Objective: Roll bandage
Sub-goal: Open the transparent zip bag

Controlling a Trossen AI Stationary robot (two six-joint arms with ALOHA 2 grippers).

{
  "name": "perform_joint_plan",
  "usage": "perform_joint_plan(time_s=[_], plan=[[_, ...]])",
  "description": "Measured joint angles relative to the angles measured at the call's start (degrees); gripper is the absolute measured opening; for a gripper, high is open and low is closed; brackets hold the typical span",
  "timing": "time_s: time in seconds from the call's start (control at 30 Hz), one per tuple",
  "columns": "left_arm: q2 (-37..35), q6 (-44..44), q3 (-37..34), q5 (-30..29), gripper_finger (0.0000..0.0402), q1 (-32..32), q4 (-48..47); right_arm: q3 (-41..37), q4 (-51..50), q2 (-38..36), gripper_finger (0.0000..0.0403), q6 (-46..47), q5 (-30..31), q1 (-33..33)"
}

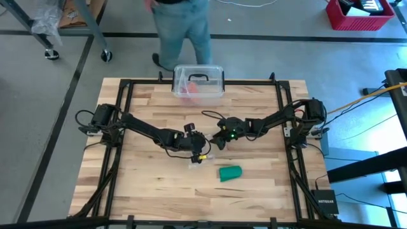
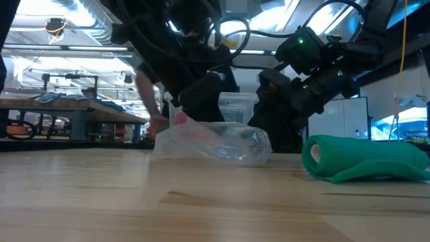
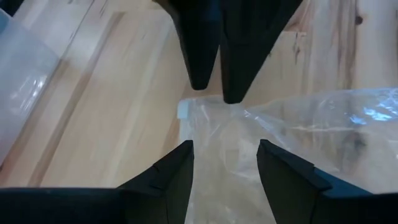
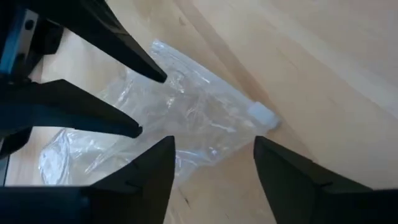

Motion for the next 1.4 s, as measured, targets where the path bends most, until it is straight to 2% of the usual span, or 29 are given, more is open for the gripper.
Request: perform_joint_plan(time_s=[0.2, 0.33, 0.5, 0.67, 0.87, 1.03, 1.2, 1.4], plan=[[0.00, -0.02, 0.00, -0.02, 0.0166, -0.10, -0.08, 0.09, -3.84, -0.04, 0.0236, 3.40, -0.67, 0.00], [0.00, -0.02, 0.00, 0.00, 0.0166, -0.17, -0.06, 0.49, -2.37, 1.03, 0.0236, 5.13, 0.86, 0.44], [0.00, -0.04, 0.01, 0.00, 0.0166, -0.15, -0.15, 6.14, -1.39, 7.51, 0.0236, 5.80, -0.43, 1.51], [0.00, -0.02, 0.02, 0.00, 0.0166, -0.46, -0.58, 8.42, -2.49, 8.58, 0.0237, 4.39, -2.00, 1.75], [-0.02, 0.08, 0.02, 0.34, 0.0166, -0.61, -0.75, 8.40, -2.46, 8.59, 0.0237, 1.08, -7.59, 1.76], [-0.13, 0.58, 0.07, 0.82, 0.0166, -0.79, -0.75, 7.97, -4.45, 6.01, 0.0237, 1.88, -12.03, 0.98], [-0.13, 1.11, 0.07, 0.28, 0.0166, -0.89, -0.68, 8.07, -4.89, 3.96, 0.0237, 1.00, -12.31, 1.60], [-0.11, 0.89, 0.07, 0.23, 0.0166, -0.86, -0.67, 8.06, -6.01, 4.63, 0.0237, 0.34, -7.67, 2.69]])
